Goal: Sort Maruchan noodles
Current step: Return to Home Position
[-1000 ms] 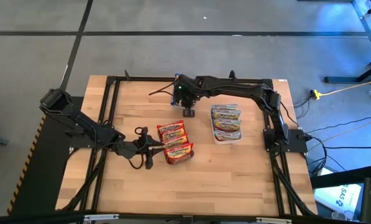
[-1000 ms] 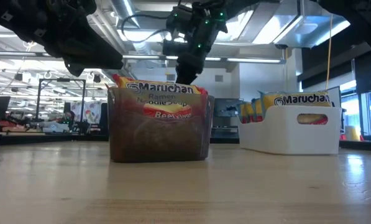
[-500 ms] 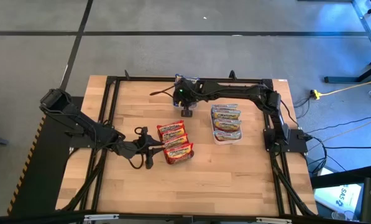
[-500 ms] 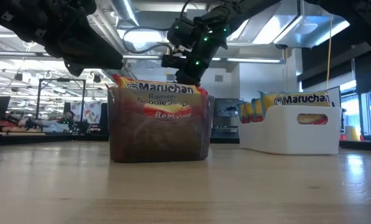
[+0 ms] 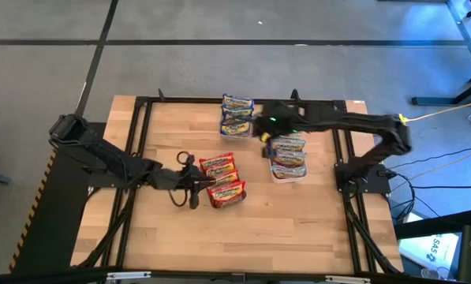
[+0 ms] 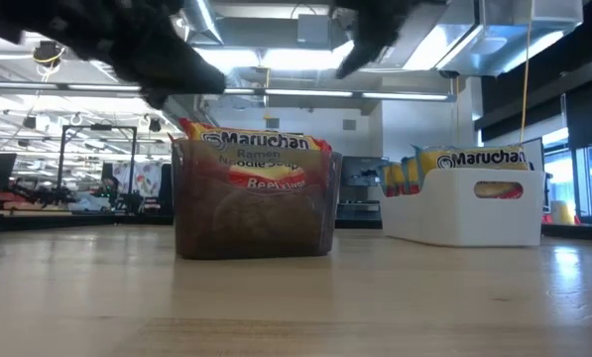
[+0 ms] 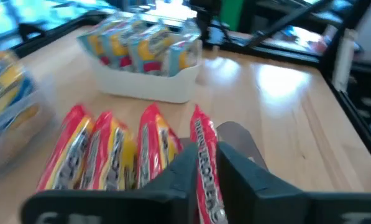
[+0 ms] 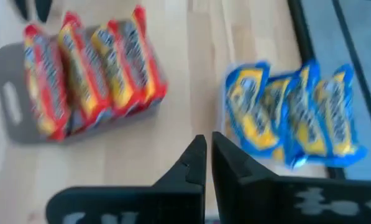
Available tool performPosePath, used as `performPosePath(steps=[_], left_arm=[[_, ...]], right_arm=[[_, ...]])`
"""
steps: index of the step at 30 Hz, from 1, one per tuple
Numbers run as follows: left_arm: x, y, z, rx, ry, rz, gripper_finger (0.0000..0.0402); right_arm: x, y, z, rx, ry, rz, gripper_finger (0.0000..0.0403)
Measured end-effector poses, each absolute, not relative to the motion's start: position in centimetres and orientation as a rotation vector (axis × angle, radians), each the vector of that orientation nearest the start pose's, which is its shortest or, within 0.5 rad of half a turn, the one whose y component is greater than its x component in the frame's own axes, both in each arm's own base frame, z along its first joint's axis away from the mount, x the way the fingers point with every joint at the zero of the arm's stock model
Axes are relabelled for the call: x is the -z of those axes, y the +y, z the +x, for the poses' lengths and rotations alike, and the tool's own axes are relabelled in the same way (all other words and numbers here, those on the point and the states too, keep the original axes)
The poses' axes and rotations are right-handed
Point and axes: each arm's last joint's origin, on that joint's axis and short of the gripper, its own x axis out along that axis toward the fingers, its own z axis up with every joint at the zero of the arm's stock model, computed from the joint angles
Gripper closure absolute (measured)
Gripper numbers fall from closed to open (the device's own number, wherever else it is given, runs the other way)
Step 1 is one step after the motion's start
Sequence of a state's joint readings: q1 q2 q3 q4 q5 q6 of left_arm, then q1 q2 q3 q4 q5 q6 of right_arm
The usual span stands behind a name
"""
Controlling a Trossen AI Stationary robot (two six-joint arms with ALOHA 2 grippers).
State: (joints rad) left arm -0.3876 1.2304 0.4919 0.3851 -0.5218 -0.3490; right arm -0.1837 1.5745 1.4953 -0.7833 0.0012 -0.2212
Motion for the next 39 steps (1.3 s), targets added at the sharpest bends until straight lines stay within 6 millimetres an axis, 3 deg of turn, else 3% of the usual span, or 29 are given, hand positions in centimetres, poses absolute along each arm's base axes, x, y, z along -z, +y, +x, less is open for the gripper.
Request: performPosePath(steps=[3,6,12,19,28,34,39], left_arm=[[-20.4,-5.9,23.5,-0.108,0.307,-0.143,0.0384],[-21.6,-3.6,23.5,-0.077,0.269,-0.144,0.0396],[-23.8,0.0,21.6,-0.055,0.162,-0.113,0.0399],[-24.1,2.7,19.1,-0.109,0.108,-0.106,0.0400],[-22.2,3.0,16.1,-0.152,0.071,-0.141,0.0400],[-21.7,2.2,14.3,-0.130,0.011,-0.159,0.0400],[-20.2,1.7,13.1,-0.178,0.021,-0.174,0.0400]], right_arm=[[-32.6,-5.0,29.8,0.065,0.824,-0.074,0.0402],[-32.5,-4.3,26.7,0.018,0.691,-0.018,0.0402],[-30.8,-3.3,21.6,0.013,0.477,0.045,0.0402],[-28.2,-2.6,17.2,0.043,0.304,0.126,0.0402],[-24.3,-2.3,12.9,0.195,0.139,0.209,0.0402],[-22.0,-2.1,11.0,0.234,0.018,0.264,0.0402],[-20.4,-2.0,10.0,0.247,-0.052,0.302,0.0402]])
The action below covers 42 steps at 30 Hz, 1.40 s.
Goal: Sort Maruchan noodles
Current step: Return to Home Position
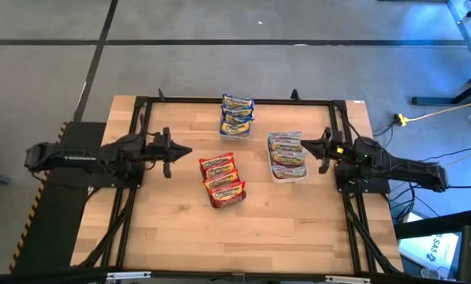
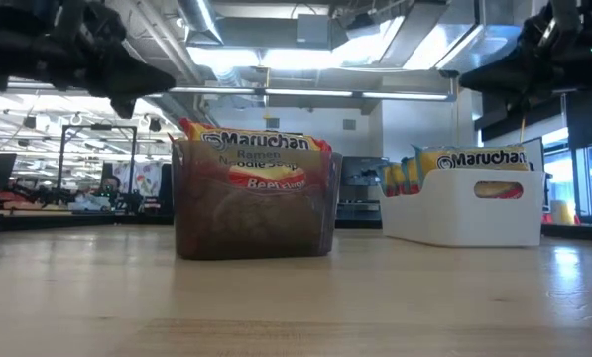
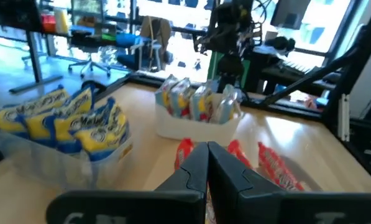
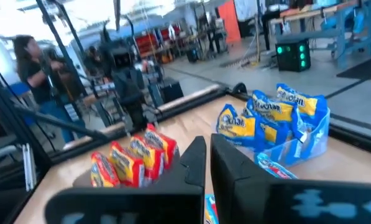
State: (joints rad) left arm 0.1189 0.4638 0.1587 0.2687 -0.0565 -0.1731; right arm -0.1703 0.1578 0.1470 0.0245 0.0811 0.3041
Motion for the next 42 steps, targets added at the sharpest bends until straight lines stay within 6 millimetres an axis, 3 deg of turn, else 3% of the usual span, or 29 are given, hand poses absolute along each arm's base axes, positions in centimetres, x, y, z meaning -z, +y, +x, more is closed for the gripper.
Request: performPosePath(steps=[16,25,31,36,42], left_arm=[[-19.6,1.2,10.2,-0.162,-0.015,-0.173,0.0398],[-19.1,1.0,8.9,-0.157,-0.001,-0.175,0.0398],[-18.9,1.0,8.9,-0.157,0.015,-0.185,0.0398],[-17.2,1.2,9.4,-0.212,0.010,-0.210,0.0398],[-16.7,1.0,9.7,-0.102,-0.029,-0.203,0.0398]], right_arm=[[-17.0,-1.8,9.6,0.206,-0.079,0.315,0.0402],[-16.9,-1.7,9.6,0.171,-0.060,0.313,0.0402],[-16.9,-1.7,9.6,0.172,-0.062,0.314,0.0402],[-16.9,-1.7,9.6,0.195,-0.065,0.315,0.0402],[-16.9,-1.8,9.6,0.207,-0.072,0.329,0.0402]])
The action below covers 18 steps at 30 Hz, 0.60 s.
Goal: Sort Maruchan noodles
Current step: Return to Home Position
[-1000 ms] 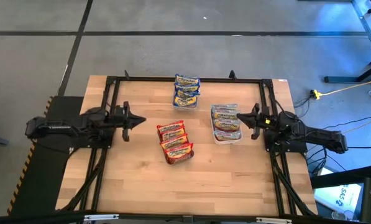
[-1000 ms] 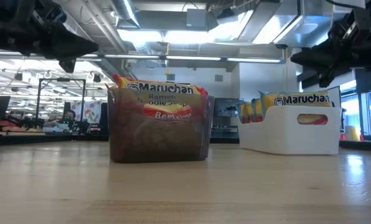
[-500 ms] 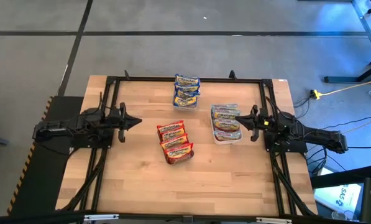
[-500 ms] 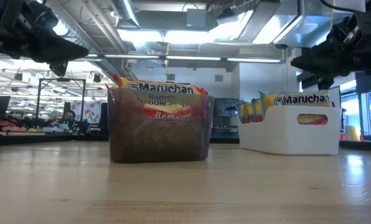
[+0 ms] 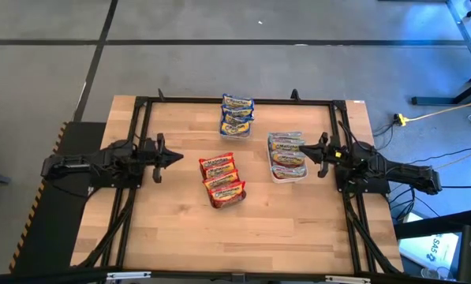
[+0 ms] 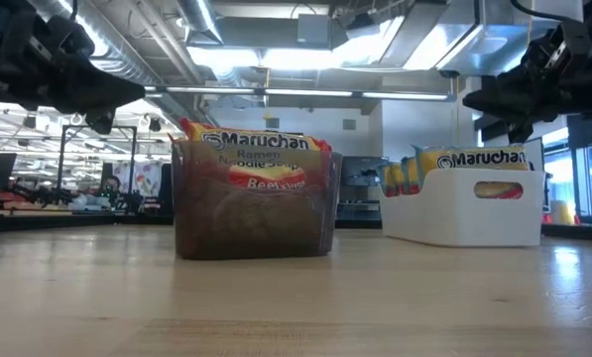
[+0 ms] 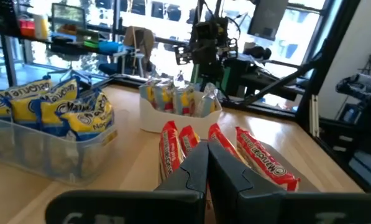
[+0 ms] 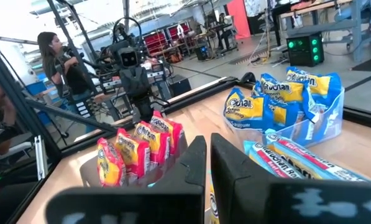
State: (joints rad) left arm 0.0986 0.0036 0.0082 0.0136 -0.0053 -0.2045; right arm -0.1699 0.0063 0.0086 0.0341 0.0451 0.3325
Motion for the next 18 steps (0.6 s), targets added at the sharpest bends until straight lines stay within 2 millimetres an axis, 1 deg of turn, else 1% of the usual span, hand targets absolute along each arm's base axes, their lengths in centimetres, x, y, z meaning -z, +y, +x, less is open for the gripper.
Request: performPosePath(steps=[5,18], left_arm=[[-16.70,1.02,9.70,-0.116,-0.025,-0.175,0.0398],[-16.70,1.02,9.71,-0.117,-0.024,-0.173,0.0398]], right_arm=[[-16.89,-1.77,9.59,0.204,-0.068,0.332,0.0402],[-16.89,-1.77,9.59,0.204,-0.067,0.332,0.0402]])
